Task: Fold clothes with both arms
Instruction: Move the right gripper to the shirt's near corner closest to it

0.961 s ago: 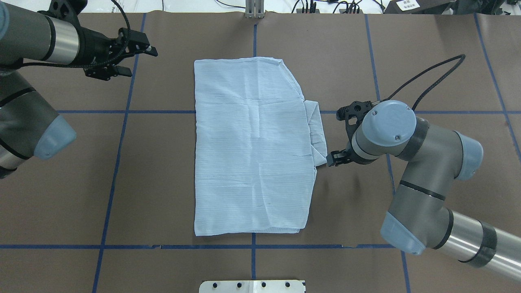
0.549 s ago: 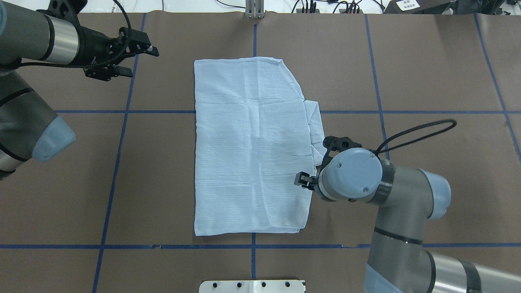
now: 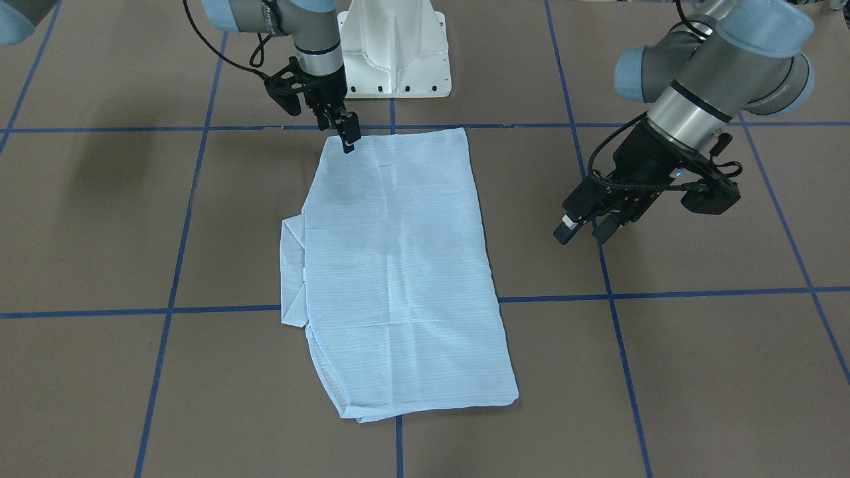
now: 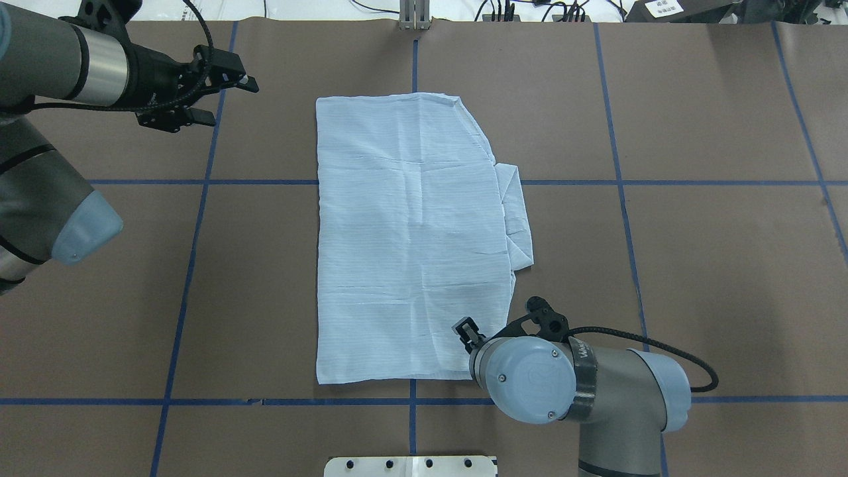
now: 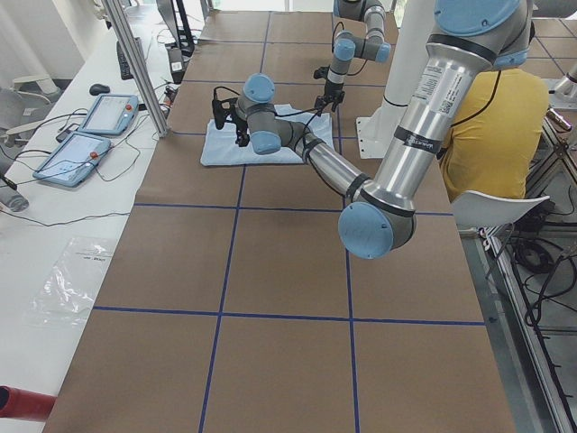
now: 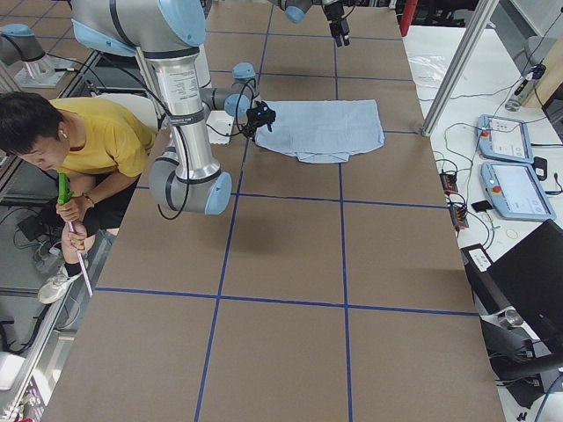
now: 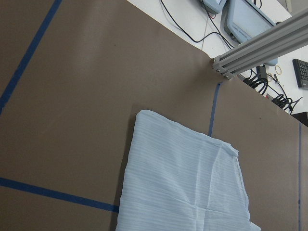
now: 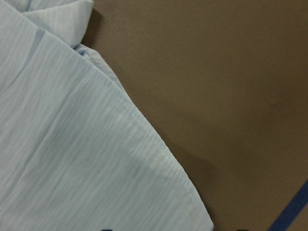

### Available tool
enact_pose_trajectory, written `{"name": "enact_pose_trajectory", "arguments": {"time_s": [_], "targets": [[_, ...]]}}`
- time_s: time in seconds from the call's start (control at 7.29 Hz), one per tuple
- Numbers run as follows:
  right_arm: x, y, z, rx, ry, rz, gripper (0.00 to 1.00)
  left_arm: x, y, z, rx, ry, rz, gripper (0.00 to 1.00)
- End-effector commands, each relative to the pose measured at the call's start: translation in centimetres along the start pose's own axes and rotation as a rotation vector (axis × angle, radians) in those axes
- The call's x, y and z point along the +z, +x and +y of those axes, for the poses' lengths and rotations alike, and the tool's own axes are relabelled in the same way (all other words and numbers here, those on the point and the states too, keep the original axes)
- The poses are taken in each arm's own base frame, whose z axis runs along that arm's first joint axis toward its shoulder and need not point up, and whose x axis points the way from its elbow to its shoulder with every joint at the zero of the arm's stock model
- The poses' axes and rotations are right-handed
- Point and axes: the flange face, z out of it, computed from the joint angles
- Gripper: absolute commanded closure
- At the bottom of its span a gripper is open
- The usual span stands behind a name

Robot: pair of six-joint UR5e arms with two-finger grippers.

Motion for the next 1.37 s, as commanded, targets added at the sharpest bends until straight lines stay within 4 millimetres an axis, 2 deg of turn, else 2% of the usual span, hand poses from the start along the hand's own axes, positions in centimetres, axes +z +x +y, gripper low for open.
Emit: {"name": "enact_pose_trajectory", "arguments": {"time_s": [0.0, 0.27, 0.55, 0.69, 0.82, 0.96, 1.1, 1.24], "targets": [[0.5, 0.5, 1.0, 0.116, -0.021, -0.028, 0.12, -0.1, 0.1, 0.0, 0.001, 0.003, 0.002, 0.01], [1.6, 1.0, 1.5, 0.093, -0.029, -0.024, 0.13, -0.2, 0.1, 0.0, 0.001, 0.004, 0.004, 0.01], [2.4, 1.4, 1.1, 0.089, -0.013, -0.014, 0.14, -0.3, 0.2, 0.0, 0.002, 0.004, 0.005, 0.01], [2.2, 1.2, 1.3, 0.089, -0.017, -0.017, 0.2, -0.3, 0.2, 0.0, 0.002, 0.004, 0.005, 0.01], [2.2, 1.0, 1.2, 0.085, -0.019, -0.018, 0.29, -0.3, 0.2, 0.0, 0.003, 0.005, 0.006, 0.01], [1.9, 0.9, 1.2, 0.079, -0.022, -0.021, 0.52, -0.3, 0.2, 0.0, 0.004, 0.005, 0.006, 0.01], [2.0, 0.9, 1.2, 0.077, -0.019, -0.019, 0.67, -0.4, 0.3, 0.0, 0.003, 0.006, 0.008, 0.01], [1.9, 0.5, 0.8, 0.087, -0.016, -0.027, 0.91, -0.4, 0.3, 0.0, 0.003, 0.006, 0.008, 0.01]]}}
